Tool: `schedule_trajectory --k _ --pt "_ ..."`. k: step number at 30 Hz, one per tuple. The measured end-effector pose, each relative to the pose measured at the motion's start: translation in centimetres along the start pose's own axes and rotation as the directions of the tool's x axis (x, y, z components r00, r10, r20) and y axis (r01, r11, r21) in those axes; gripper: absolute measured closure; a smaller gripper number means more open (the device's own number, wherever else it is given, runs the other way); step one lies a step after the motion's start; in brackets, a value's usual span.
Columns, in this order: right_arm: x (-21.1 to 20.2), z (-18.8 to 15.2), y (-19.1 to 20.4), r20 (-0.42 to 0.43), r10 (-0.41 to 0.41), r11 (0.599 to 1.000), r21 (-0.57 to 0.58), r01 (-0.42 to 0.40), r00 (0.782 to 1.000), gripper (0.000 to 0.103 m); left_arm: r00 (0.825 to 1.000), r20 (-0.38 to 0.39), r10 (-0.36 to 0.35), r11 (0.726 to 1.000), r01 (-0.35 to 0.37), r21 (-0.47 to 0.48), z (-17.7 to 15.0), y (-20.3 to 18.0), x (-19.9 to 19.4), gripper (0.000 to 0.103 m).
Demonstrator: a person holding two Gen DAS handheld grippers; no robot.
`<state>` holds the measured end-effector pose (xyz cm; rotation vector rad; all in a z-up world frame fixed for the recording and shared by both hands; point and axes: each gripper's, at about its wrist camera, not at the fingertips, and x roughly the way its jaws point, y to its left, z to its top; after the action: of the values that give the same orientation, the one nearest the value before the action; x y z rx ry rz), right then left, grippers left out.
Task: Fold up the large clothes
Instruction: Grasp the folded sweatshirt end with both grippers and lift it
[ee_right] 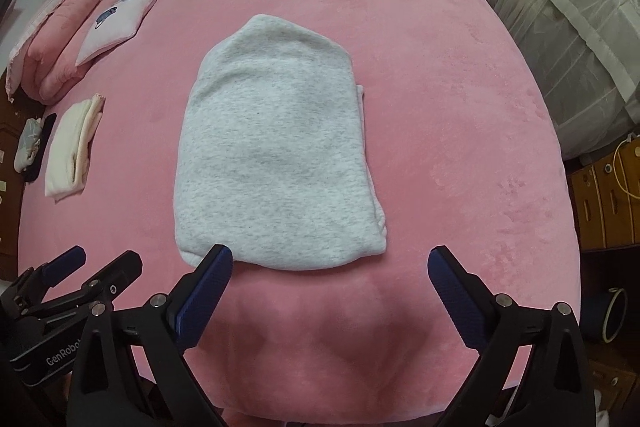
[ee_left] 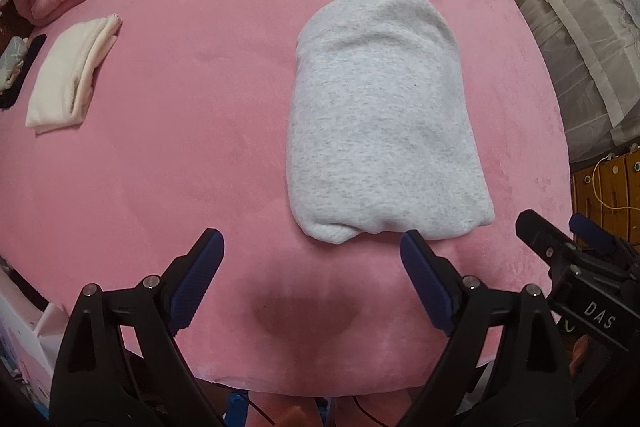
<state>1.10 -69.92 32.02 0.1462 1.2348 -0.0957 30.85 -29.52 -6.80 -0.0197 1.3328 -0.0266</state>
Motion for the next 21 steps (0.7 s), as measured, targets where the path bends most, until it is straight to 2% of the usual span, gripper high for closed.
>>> schedule_trajectory --k 7,10,11,13,15,20,21 --pt "2.1 0.1 -0.6 -0.068 0.009 1.0 0.029 -0.007 0.998 0.004 1.0 -0.024 -0.015 0.999 0.014 -0.045 0.3 0.8 1.8 0.015" --pt "3.2 0.0 -1.5 -0.085 0.056 0.998 0.043 -0.053 0.995 0.004 0.998 -0.063 -0.026 0.997 0.021 -0.07 0.6 1.3 3.5 0.017" --pt "3.9 0.1 -1.9 -0.092 0.097 0.994 0.061 -0.092 0.991 0.004 0.996 -0.084 -0.023 0.997 0.017 -0.078 0.7 1.5 4.2 0.017" --pt "5.2 0.1 -3.2 -0.1 0.197 0.975 0.129 -0.183 0.975 0.004 0.993 -0.108 -0.037 0.996 0.027 -0.091 1.1 1.9 5.5 0.017" --pt "7.0 0.2 -4.5 -0.076 0.301 0.94 0.192 -0.283 0.95 0.004 0.991 -0.119 -0.056 0.993 0.043 -0.111 1.7 2.6 6.9 0.017" --pt "12.5 1.9 -7.3 -0.091 0.421 0.894 0.213 -0.395 0.903 0.004 0.977 -0.162 -0.141 0.984 0.12 -0.133 3.9 4.0 10.0 0.018" --pt "13.9 2.4 -7.9 -0.088 0.459 0.874 0.22 -0.432 0.884 0.004 0.975 -0.154 -0.161 0.981 0.141 -0.134 4.4 4.2 10.5 0.018"
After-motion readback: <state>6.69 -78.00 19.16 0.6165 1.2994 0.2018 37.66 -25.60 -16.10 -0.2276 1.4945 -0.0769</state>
